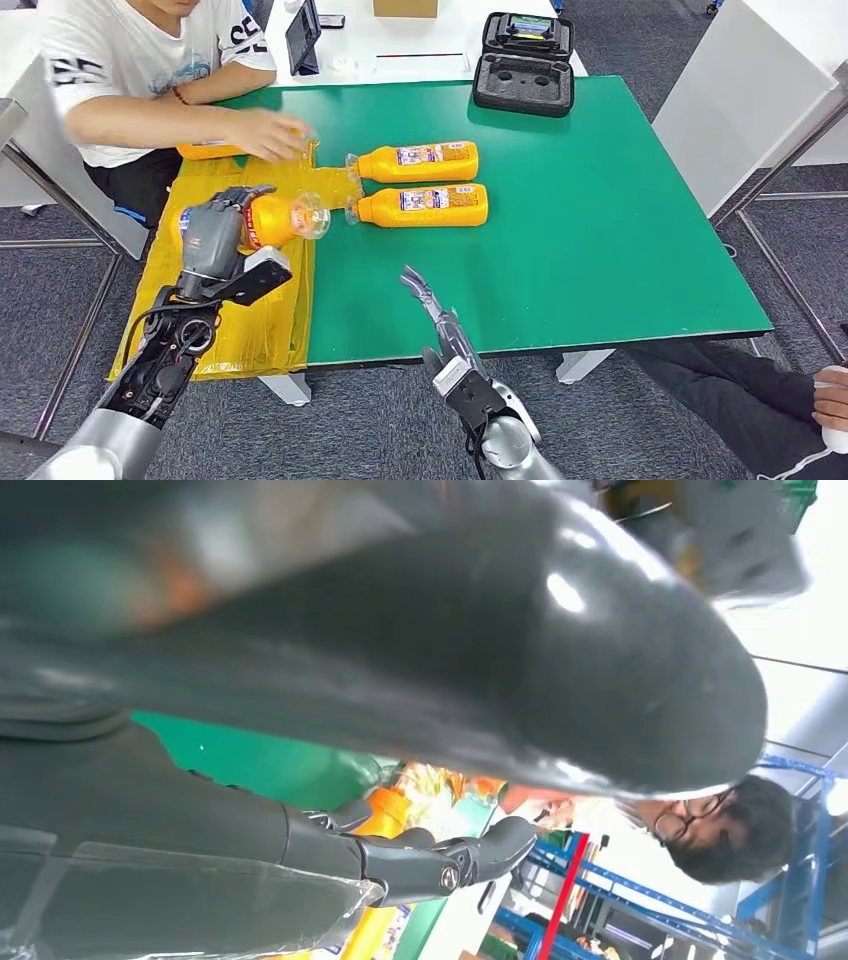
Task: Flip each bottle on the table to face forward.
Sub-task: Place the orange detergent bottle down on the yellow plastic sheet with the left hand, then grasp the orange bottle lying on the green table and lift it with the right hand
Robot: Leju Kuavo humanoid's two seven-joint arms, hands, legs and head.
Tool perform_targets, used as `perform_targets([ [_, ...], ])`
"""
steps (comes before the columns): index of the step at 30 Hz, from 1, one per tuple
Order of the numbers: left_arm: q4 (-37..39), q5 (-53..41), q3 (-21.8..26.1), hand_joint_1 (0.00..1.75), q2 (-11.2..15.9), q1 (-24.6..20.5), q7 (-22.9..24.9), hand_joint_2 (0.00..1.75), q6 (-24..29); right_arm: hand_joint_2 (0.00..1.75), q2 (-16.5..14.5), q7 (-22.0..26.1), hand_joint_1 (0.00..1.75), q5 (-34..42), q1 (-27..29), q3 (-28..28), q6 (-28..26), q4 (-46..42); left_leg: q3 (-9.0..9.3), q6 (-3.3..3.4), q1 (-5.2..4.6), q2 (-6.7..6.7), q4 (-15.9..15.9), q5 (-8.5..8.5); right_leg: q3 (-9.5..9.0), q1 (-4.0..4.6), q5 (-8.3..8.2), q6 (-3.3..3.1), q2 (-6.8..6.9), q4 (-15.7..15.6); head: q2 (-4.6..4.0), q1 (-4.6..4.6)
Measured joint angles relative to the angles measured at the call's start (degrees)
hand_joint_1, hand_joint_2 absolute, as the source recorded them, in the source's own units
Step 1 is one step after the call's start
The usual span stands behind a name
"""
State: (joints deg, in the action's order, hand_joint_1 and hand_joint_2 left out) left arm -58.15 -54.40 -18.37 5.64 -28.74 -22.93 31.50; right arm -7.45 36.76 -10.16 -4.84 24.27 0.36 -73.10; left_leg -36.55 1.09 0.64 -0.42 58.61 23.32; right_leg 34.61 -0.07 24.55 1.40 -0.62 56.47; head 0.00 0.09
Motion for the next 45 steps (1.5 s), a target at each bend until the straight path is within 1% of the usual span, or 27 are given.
perform_targets([
  [3,4.41,-0.39,-1.99,1.48,0.69,-1.34,0.7,1.75,-1.56,0.0,-0.02,0.17,0.0,0.03,-0.03,-0.01,0.64,0.05,0.0,0.0,0.0,0.02,0.0,0.0,0.0,0.0,0.0,0.0,0.0,0.0,0.0,0.01],
  [8,8.63,-0.39,-3.74,1.48,1.5,-2.66,0.76,1.75,-1.66,0.0,-0.02,0.32,0.0,0.09,-0.08,-0.01,0.95,0.2,-0.01,0.0,0.0,0.0,0.0,0.0,-0.01,0.0,0.0,0.0,0.01,0.0,0.0,0.01],
  [17,11.35,-0.39,-4.97,1.5,1.91,-3.58,0.76,1.75,-1.68,0.0,-0.02,0.35,0.0,0.09,-0.16,-0.01,0.97,0.38,-0.02,0.0,0.0,0.0,0.0,0.0,-0.01,0.0,0.0,0.0,0.01,0.0,0.0,0.01],
  [20,11.83,-0.22,-5.01,1.46,1.95,-3.68,0.94,1.75,-2.27,0.0,-0.02,0.38,0.0,0.09,-0.19,-0.01,0.99,0.44,-0.02,0.0,0.0,0.0,0.0,0.0,-0.01,0.0,0.0,0.0,0.01,0.0,0.0,0.0],
  [21,12.0,-0.18,-5.03,1.44,1.98,-3.72,1.26,1.75,-2.81,0.0,-0.02,0.43,0.0,0.11,-0.22,-0.01,1.06,0.49,-0.02,0.0,0.0,0.0,0.0,0.0,-0.01,0.0,0.0,0.0,0.01,0.0,0.0,0.0],
  [25,14.08,-1.25,-5.43,1.5,2.24,-4.4,3.31,1.75,-4.89,0.0,-0.08,0.9,0.0,0.57,-1.03,0.01,1.9,1.26,-0.02,0.0,0.0,0.01,0.0,0.0,-0.01,0.0,0.0,0.0,0.01,0.0,0.0,0.01],
  [27,15.86,-2.23,-5.79,1.47,2.44,-4.92,3.99,1.75,-5.03,0.0,-0.29,1.15,0.0,0.96,-1.83,0.02,2.34,2.05,-0.02,0.0,0.0,0.01,0.0,0.0,-0.01,0.0,0.0,0.0,0.01,0.0,0.0,0.01],
  [28,16.76,-2.74,-5.98,1.42,2.57,-5.18,4.29,1.75,-5.15,0.0,-0.42,1.26,0.0,1.1,-2.21,0.03,2.52,2.49,-0.02,0.0,0.0,0.01,0.0,-0.01,-0.01,0.0,0.0,0.0,0.01,0.01,0.0,0.01],
  [30,18.67,-3.65,-6.32,1.39,2.85,-5.84,4.79,1.75,-6.44,0.0,-0.64,1.41,0.0,1.26,-2.93,0.05,2.94,3.38,-0.02,0.0,0.0,0.0,0.0,-0.02,-0.01,0.01,0.0,0.0,0.01,0.01,0.0,0.01],
  [32,20.63,-4.84,-6.7,1.51,3.13,-6.88,5.52,1.75,-9.6,0.0,-0.86,1.48,0.0,1.38,-3.68,0.07,3.43,4.2,-0.02,0.0,0.0,-0.02,0.0,-0.04,-0.01,0.01,0.0,0.0,0.02,0.02,0.0,0.0],
  [34,22.86,-7.0,-7.61,1.65,3.34,-8.52,6.86,1.75,-14.71,0.0,-1.03,1.33,0.0,1.4,-4.47,0.09,4.12,4.89,-0.02,0.0,0.0,-0.03,0.0,-0.04,-0.03,0.01,0.0,0.0,0.02,0.02,0.0,0.01],
  [36,25.13,-8.8,-8.81,1.7,3.49,-10.18,7.73,1.75,-19.13,0.0,-1.22,1.06,0.0,1.27,-5.05,0.1,4.72,5.42,0.0,0.0,0.0,-0.03,0.0,-0.04,-0.04,0.0,0.0,0.0,0.02,0.02,0.0,0.01],
  [37,26.05,-9.19,-9.22,1.71,3.54,-10.78,7.8,1.75,-20.2,0.0,-1.28,0.95,0.0,1.1,-5.16,0.1,4.86,5.57,0.01,0.0,0.0,-0.03,0.0,-0.04,-0.04,0.0,0.0,0.0,0.01,0.02,0.0,0.01],
  [42,28.89,-10.32,-10.26,1.65,3.57,-12.16,8.69,1.75,-20.7,0.0,-1.3,0.69,0.0,0.02,-4.64,0.08,5.23,5.63,0.02,0.0,0.0,-0.03,0.0,-0.04,-0.05,0.0,0.0,0.0,0.01,0.02,0.0,0.01],
  [45,29.84,-11.34,-10.48,1.67,3.81,-12.56,9.68,1.75,-20.72,0.0,-1.29,0.63,0.0,-0.3,-4.19,0.06,5.89,5.63,0.03,-0.01,0.0,-0.03,0.0,-0.03,-0.07,0.0,0.0,0.0,0.01,0.02,0.0,0.02],
])
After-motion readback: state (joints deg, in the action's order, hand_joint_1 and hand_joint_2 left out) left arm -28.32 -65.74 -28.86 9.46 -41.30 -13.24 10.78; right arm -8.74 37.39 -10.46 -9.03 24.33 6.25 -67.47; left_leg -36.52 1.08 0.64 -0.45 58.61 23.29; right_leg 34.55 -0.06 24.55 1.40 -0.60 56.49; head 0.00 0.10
